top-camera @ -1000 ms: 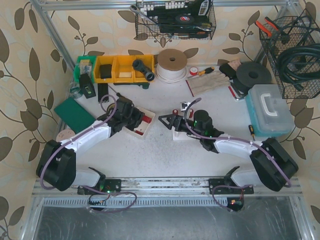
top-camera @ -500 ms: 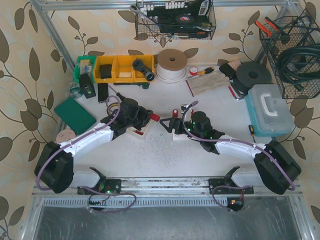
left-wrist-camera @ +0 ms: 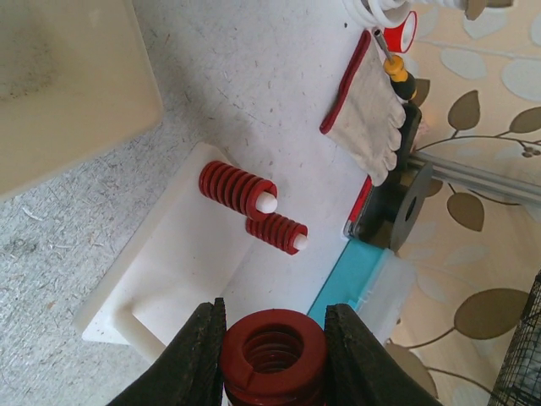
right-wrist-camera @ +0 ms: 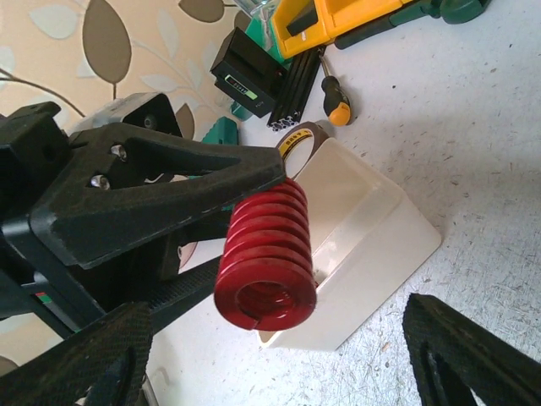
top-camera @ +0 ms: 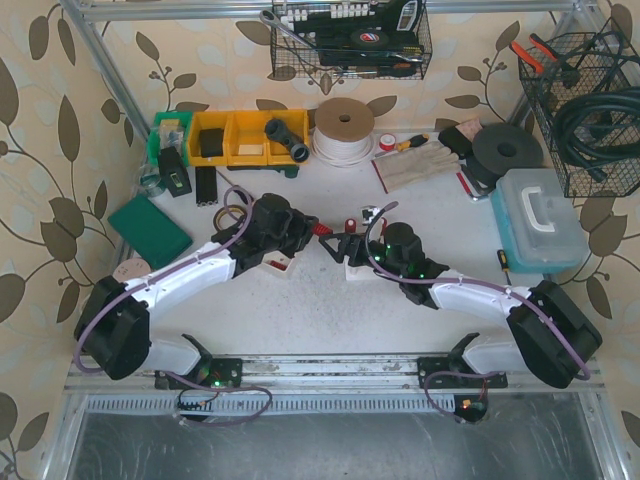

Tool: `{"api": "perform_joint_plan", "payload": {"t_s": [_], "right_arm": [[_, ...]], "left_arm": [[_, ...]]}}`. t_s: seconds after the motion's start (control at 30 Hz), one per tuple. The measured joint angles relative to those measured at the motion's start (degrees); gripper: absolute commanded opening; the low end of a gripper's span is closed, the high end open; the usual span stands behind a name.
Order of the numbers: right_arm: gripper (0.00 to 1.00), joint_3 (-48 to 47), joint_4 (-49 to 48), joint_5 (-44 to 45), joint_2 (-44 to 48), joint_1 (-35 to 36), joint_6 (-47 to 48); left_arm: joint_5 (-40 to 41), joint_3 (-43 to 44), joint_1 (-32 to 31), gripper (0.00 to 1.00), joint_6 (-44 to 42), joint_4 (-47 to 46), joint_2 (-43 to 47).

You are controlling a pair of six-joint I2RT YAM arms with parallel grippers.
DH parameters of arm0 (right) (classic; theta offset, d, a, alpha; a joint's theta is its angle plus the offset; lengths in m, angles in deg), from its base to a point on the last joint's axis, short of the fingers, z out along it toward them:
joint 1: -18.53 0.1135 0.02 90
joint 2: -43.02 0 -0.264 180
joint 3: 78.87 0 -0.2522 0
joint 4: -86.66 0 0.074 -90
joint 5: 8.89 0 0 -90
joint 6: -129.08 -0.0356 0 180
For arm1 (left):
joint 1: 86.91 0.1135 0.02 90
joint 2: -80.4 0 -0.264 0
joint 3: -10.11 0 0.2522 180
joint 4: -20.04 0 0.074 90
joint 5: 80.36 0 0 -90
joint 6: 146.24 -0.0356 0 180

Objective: Install the large spring

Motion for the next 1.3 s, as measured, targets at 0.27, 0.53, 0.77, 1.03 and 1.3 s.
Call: {"api": "perform_joint_plan", "payload": {"t_s": [0.27, 0.53, 0.77, 1.03, 1.3], "right_arm": [[0.7, 0.0, 0.02, 0.17, 0.0, 0.15, 0.37], [0.63, 0.0, 0.17, 0.59, 0.0, 0.22, 0.83], [0.54, 0.0, 0.24, 1.25, 0.46, 0.22, 1.01], [0.49, 0.0, 0.46, 1.29, 0.57, 0.22, 1.09], [0.48, 0.0, 0.96, 1.29, 0.57, 0.22, 1.09]], "left_arm": [[0.7, 0.83, -0.33, 0.06, 0.13, 0.02, -1.92], [0.72, 1.11, -1.46, 0.05, 0.37, 0.02, -1.95], [0.72, 1.18, -2.19, 0.05, 0.48, 0.42, -1.95], [0.74, 1.27, -2.56, 0.05, 1.05, 0.59, -1.95], [0.72, 1.81, -3.28, 0.04, 1.51, 0.7, -1.95]]}}
